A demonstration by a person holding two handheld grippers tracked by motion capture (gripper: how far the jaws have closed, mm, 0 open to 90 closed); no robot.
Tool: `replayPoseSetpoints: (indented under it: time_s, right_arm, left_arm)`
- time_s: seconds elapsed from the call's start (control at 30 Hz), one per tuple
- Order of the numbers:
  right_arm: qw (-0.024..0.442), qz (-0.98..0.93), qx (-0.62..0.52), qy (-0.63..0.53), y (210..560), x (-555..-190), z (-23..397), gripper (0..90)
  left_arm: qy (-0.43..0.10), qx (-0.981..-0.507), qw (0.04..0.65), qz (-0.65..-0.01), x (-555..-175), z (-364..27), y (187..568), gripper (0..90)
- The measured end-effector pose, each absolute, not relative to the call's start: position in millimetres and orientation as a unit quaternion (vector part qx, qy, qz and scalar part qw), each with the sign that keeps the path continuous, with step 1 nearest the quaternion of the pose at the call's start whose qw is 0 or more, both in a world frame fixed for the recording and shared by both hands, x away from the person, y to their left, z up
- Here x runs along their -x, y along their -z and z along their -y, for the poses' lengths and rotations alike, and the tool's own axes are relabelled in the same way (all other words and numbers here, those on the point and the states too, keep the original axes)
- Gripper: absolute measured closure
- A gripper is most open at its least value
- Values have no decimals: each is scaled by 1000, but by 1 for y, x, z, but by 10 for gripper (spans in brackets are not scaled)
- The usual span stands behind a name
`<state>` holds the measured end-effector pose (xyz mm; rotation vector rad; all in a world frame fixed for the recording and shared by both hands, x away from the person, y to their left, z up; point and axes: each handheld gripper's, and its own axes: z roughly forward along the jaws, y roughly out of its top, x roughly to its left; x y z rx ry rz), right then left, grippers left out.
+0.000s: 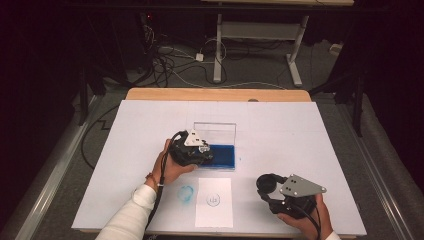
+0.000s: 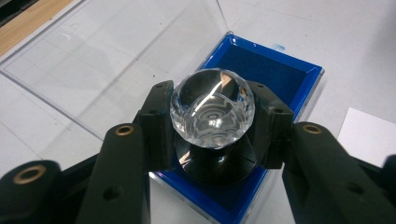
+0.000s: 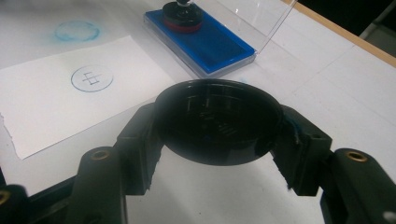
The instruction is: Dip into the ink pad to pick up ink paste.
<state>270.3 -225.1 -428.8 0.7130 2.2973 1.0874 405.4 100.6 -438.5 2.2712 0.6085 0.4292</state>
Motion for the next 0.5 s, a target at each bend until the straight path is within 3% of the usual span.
replayPoseSetpoints:
  time_s: [0.5]
  right_arm:
    - [251,-841,-264,-401,428,-271,226,389]
  left_arm:
    - [-163,-889,354,-239,-410,-92,428,546]
